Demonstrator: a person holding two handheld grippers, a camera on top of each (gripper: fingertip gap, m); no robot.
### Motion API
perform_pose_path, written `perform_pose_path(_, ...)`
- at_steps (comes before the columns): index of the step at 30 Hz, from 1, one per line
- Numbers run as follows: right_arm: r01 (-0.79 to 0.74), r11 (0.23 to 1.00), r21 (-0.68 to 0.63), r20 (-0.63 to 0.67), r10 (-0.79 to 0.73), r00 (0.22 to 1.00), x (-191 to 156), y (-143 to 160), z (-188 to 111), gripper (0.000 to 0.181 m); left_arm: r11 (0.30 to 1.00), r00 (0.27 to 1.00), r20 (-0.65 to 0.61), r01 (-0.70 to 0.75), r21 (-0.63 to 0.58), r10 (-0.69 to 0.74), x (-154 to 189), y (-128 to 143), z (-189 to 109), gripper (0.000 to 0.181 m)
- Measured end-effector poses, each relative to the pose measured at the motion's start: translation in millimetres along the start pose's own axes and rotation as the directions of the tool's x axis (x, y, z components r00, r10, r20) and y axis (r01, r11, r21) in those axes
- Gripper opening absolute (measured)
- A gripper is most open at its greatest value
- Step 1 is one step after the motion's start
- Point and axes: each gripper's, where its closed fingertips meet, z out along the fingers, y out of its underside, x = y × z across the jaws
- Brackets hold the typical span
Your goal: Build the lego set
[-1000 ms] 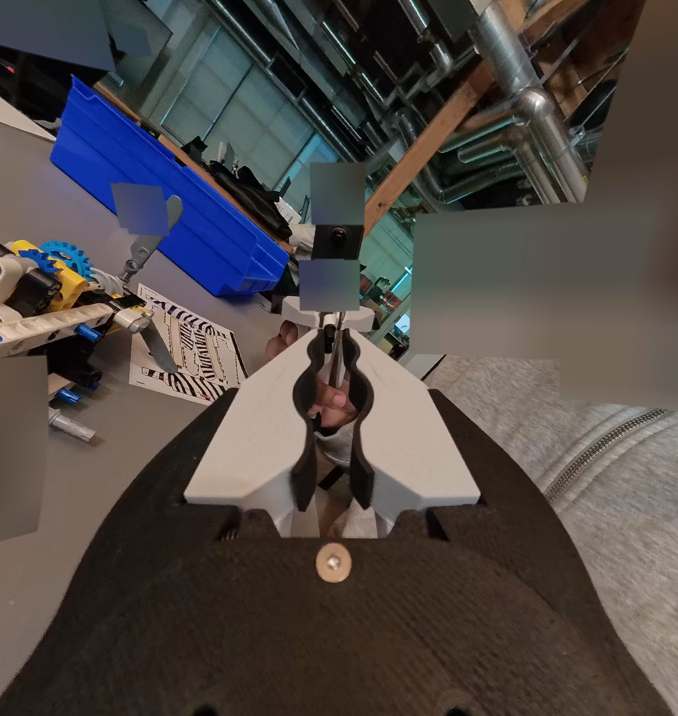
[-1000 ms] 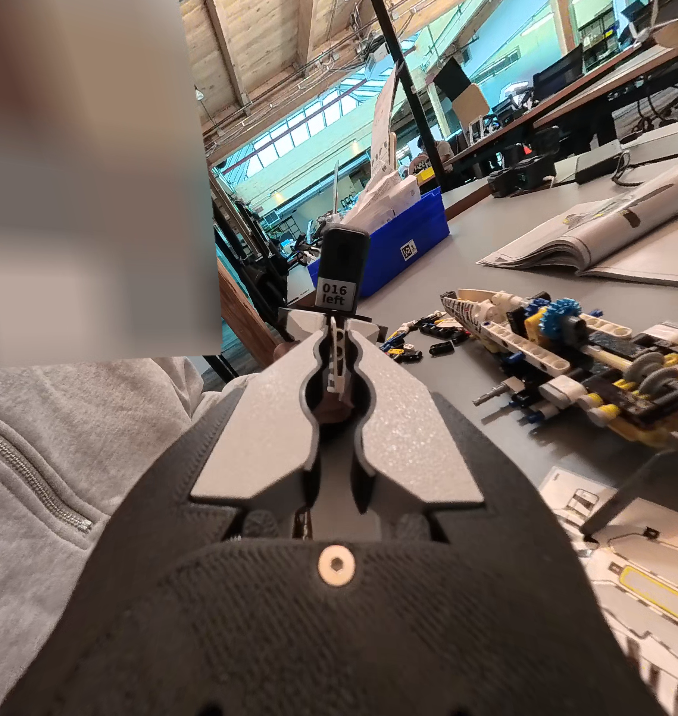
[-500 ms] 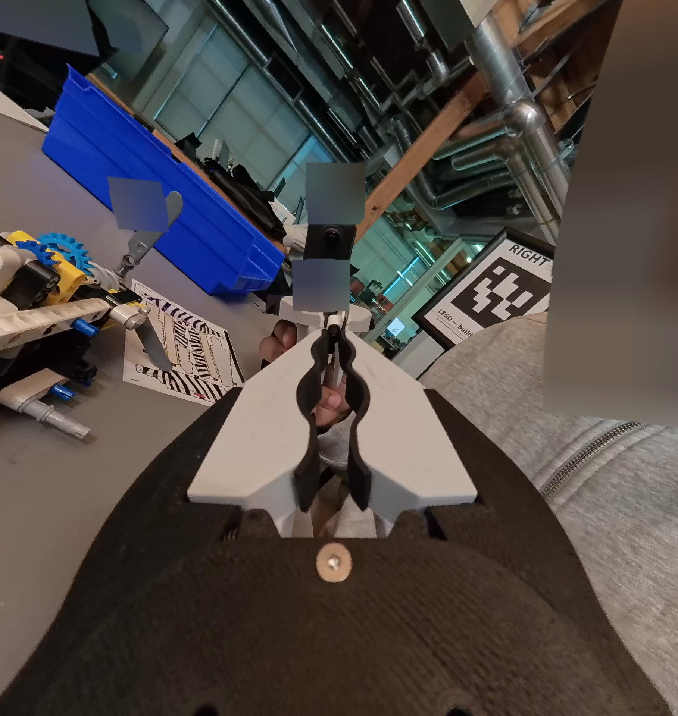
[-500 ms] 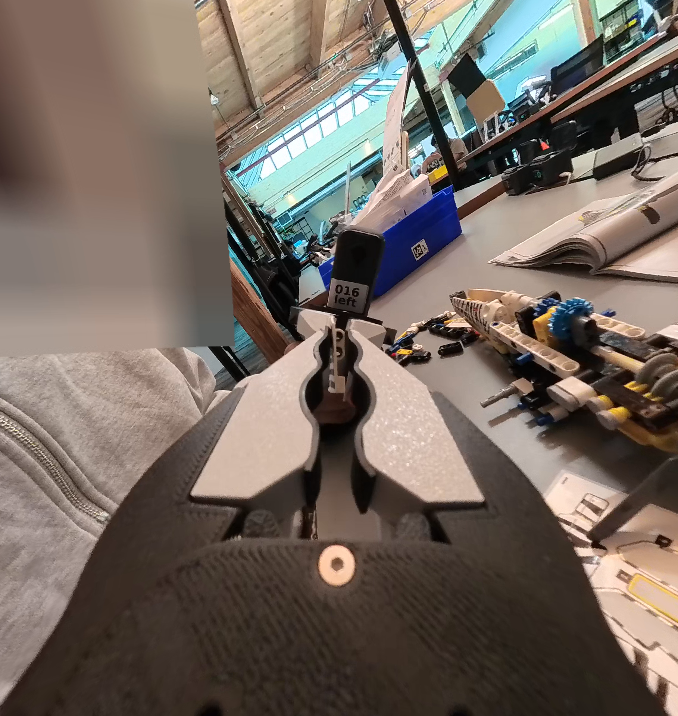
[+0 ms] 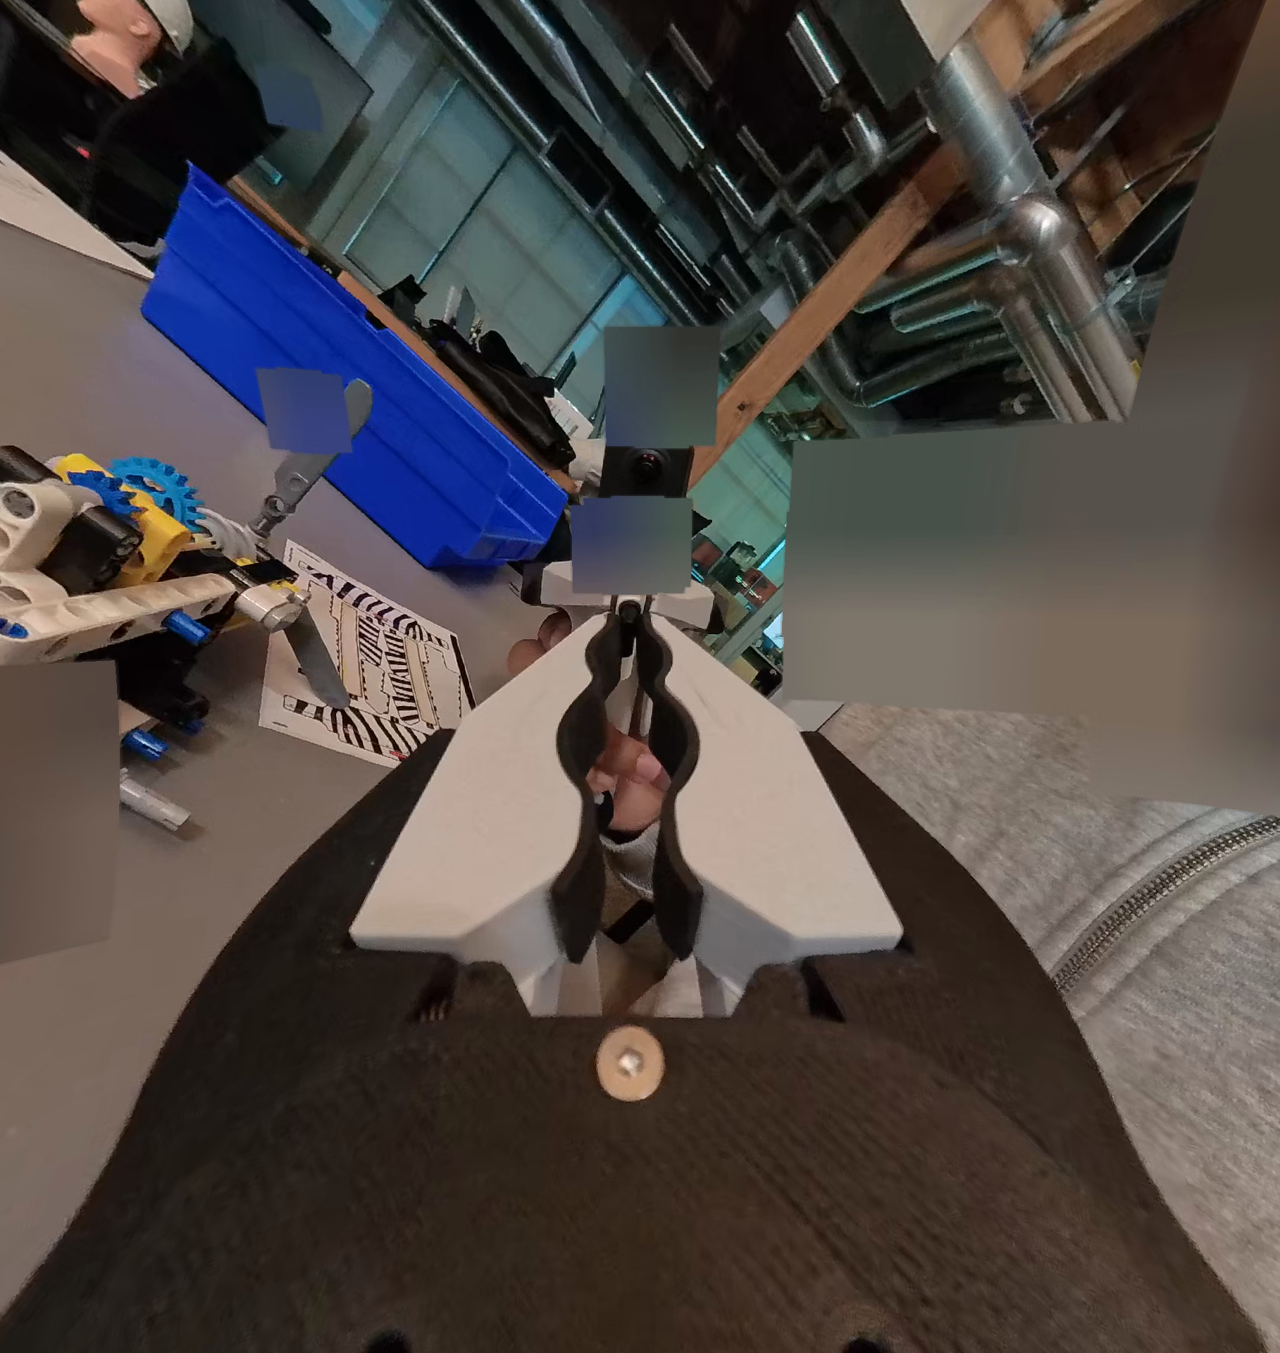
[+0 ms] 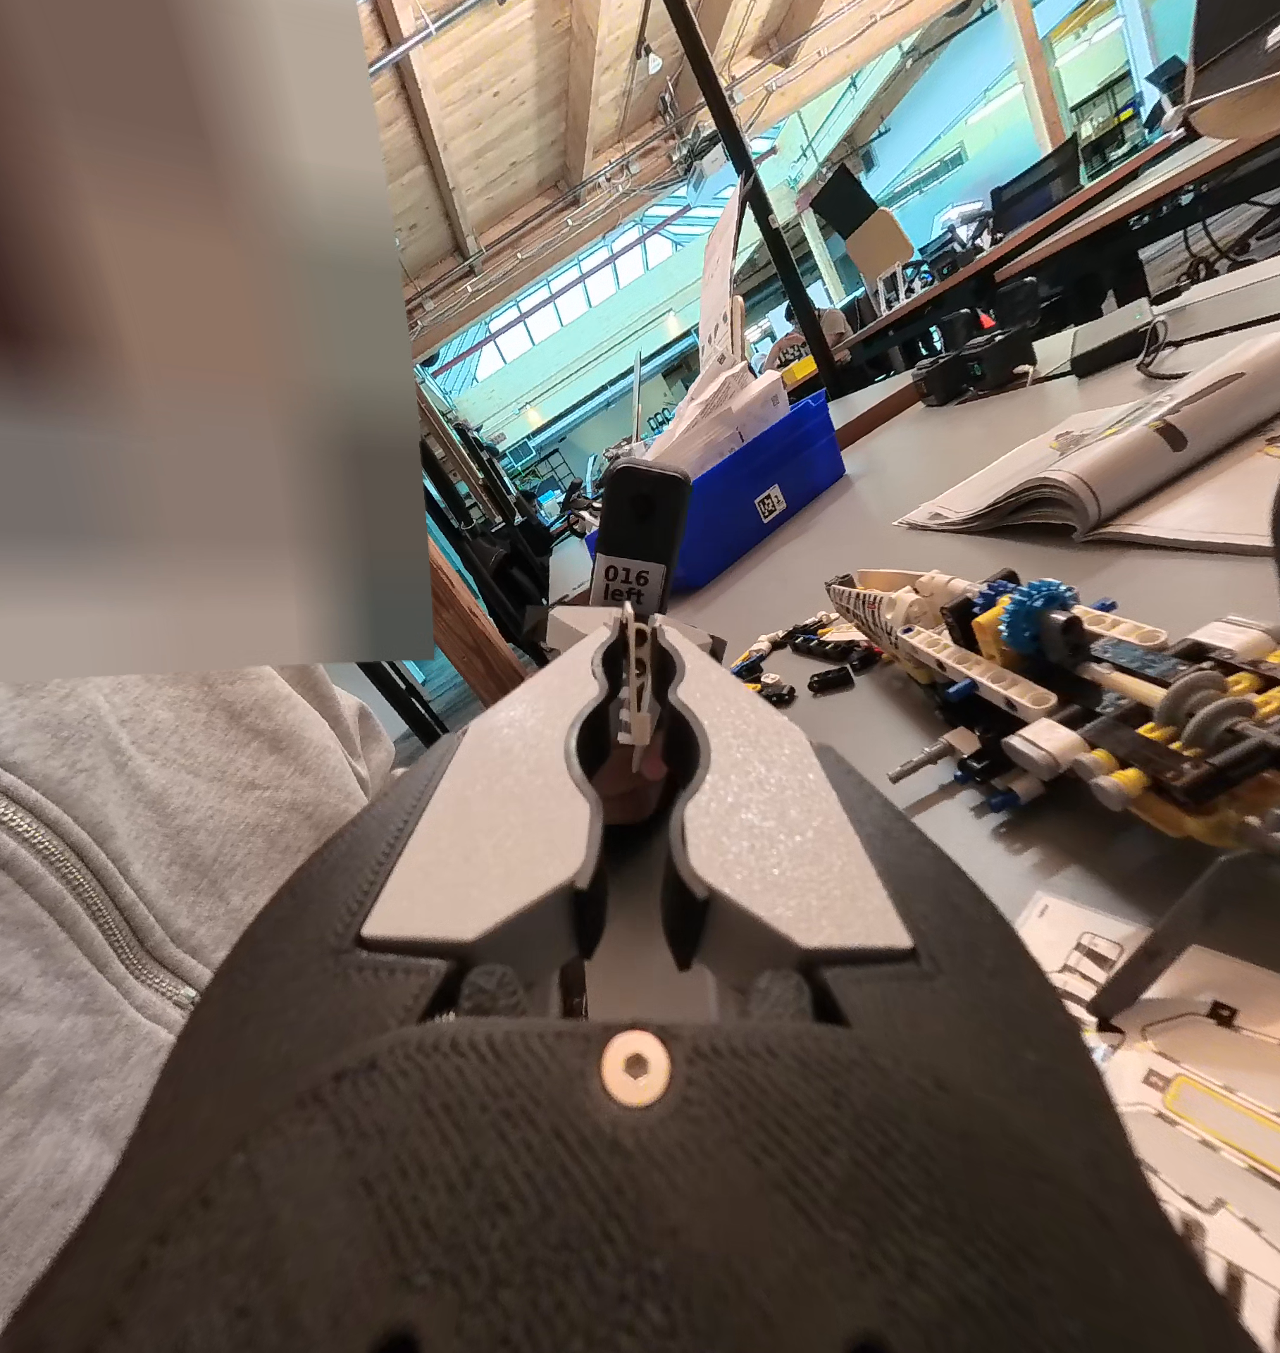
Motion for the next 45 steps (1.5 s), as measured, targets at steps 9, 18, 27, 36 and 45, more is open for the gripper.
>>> perform_pose_path(9, -0.037, 0.999, 0.019, 0.014, 0.037, 0.999, 0.6, -1.9, -0.5, 0.003, 1.000, 1.000, 0.005, -0.006, 0.011, 0.006, 0.0, -0.7, 0.0, 0.002)
perform_pose_path(18, -0.051, 0.999, 0.005, 0.049, 0.051, 0.997, -3.2, 0.4, 1.3, 0.004, 0.999, 0.999, -0.015, -0.029, 0.028, 0.030, 3.2, -1.8, -1.4, 0.002)
perform_pose_path(27, -0.040, 0.999, -0.005, 0.042, 0.040, 0.998, -3.5, 2.2, 2.5, 0.004, 1.000, 1.000, -0.030, -0.005, 0.031, 0.006, 3.4, -2.8, -2.6, 0.001)
perform_pose_path(36, -0.005, 1.000, 0.029, 0.015, 0.004, 1.000, -1.8, -2.6, -0.2, 0.003, 0.999, 1.000, -0.021, 0.006, 0.041, -0.005, 2.7, -3.2, 0.8, 0.002)
perform_pose_path(45, -0.053, 0.977, 0.205, -0.045, 0.063, 0.997, 19.5, -34.9, -37.2, 0.005, 0.992, 0.987, 0.096, -0.126, -0.031, 0.129, -4.9, 5.5, 4.5, 0.001)
